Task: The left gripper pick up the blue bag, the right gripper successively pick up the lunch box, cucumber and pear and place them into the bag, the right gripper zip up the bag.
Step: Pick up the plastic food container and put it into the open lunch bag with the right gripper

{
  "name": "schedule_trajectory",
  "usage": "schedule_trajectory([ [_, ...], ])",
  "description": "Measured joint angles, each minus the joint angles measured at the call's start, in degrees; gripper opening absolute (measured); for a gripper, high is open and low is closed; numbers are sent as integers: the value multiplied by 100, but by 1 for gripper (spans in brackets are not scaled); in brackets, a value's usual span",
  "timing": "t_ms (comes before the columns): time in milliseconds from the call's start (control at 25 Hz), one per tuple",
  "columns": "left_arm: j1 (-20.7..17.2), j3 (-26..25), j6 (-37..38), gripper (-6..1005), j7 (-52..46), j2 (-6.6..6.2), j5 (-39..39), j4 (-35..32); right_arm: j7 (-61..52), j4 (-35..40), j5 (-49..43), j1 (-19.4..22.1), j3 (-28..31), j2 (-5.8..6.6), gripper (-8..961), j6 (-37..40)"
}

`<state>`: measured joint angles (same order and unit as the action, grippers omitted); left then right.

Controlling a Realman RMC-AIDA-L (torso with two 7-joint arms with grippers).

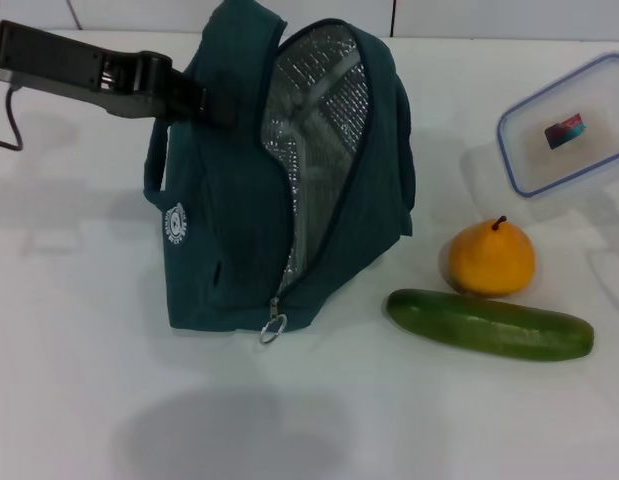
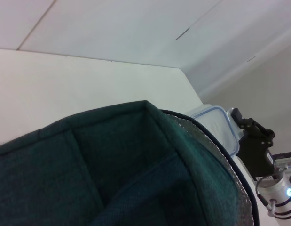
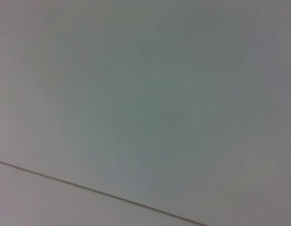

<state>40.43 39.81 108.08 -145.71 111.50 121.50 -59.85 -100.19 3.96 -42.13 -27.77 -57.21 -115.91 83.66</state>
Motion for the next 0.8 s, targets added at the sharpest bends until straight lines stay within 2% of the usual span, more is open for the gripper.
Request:
schedule_trajectory([
  [440, 8, 9, -1, 39, 41, 48, 3, 1, -247, 137, 333, -107, -1, -22, 95, 501],
  [800, 14, 221, -230, 39, 45, 79, 9, 191, -591, 173, 417, -779, -60, -28, 96, 839],
])
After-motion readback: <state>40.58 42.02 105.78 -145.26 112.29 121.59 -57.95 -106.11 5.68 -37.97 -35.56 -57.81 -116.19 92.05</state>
